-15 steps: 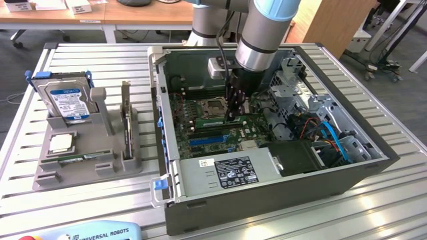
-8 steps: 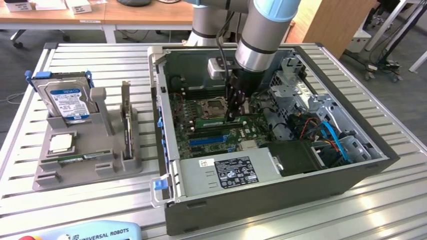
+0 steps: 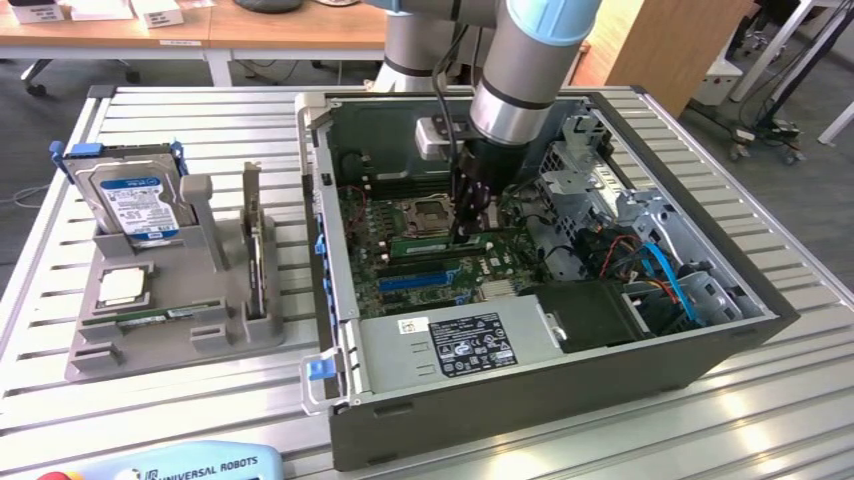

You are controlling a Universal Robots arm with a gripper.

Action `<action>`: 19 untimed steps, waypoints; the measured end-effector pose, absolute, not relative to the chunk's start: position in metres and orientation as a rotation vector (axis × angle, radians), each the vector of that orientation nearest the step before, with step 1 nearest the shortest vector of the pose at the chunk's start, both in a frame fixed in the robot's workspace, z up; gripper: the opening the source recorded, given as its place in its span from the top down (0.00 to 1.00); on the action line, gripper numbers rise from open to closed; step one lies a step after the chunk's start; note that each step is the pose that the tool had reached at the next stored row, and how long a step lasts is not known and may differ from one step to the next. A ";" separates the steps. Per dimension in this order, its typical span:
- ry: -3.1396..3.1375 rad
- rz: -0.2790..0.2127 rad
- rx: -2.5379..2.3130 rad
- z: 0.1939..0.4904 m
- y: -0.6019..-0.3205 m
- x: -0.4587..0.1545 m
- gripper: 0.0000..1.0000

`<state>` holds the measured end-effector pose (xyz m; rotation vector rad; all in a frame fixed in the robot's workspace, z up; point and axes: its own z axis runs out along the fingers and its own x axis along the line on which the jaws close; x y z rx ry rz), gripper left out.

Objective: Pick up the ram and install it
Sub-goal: 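Insert the ram into the slot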

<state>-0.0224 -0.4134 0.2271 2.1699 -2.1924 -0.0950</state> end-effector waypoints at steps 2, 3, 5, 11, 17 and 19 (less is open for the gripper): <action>-2.192 -0.095 2.170 0.227 -0.413 -0.022 0.89; -2.193 -0.095 2.170 0.226 -0.413 -0.022 0.89; -2.192 -0.095 2.170 0.225 -0.413 -0.022 0.89; -2.192 -0.095 2.170 0.225 -0.413 -0.022 0.89; -2.192 -0.095 2.170 0.225 -0.413 -0.022 0.76; -2.192 -0.095 2.170 0.225 -0.413 -0.022 0.69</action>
